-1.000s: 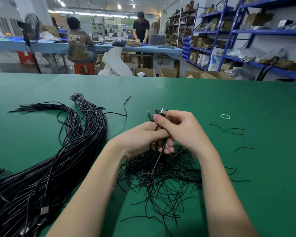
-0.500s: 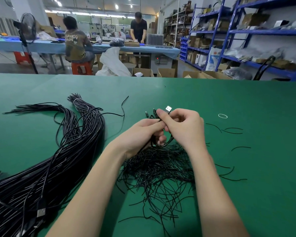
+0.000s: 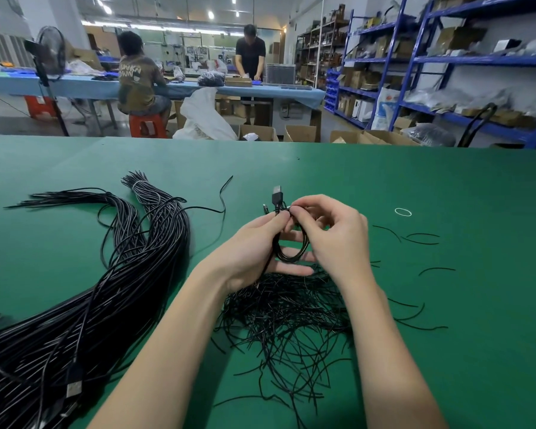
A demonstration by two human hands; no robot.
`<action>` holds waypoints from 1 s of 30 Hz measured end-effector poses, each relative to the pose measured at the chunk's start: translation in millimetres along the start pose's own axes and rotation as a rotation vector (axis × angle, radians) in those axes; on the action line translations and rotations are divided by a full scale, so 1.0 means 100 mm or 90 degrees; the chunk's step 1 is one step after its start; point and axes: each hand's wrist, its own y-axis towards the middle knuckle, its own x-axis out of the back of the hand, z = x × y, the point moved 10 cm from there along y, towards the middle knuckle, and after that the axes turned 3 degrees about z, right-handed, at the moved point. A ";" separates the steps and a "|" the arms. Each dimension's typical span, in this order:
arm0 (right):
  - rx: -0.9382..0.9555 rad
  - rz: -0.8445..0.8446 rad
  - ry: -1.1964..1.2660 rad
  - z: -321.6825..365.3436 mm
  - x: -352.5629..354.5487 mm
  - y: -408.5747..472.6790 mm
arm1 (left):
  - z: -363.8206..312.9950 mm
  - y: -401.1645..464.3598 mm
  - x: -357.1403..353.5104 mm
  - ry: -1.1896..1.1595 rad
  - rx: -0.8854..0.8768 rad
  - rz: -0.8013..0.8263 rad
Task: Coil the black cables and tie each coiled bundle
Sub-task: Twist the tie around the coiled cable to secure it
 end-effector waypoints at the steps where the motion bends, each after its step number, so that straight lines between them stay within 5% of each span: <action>1: -0.002 -0.015 0.015 -0.01 0.00 -0.01 | 0.01 0.00 0.01 0.007 0.003 -0.009; 11: 0.048 -0.021 -0.067 -0.02 -0.11 -0.05 | 0.09 0.01 -0.01 0.093 0.046 0.014; 19: -0.121 0.006 0.077 -0.20 -0.11 -0.02 | 0.13 -0.01 -0.03 0.138 0.070 0.037; 26: -0.238 0.092 0.012 -0.33 -0.17 -0.01 | 0.12 0.04 0.02 0.373 0.039 -0.012; 30: -0.285 0.090 0.084 -0.40 -0.20 -0.06 | 0.18 0.06 0.00 0.232 0.062 0.011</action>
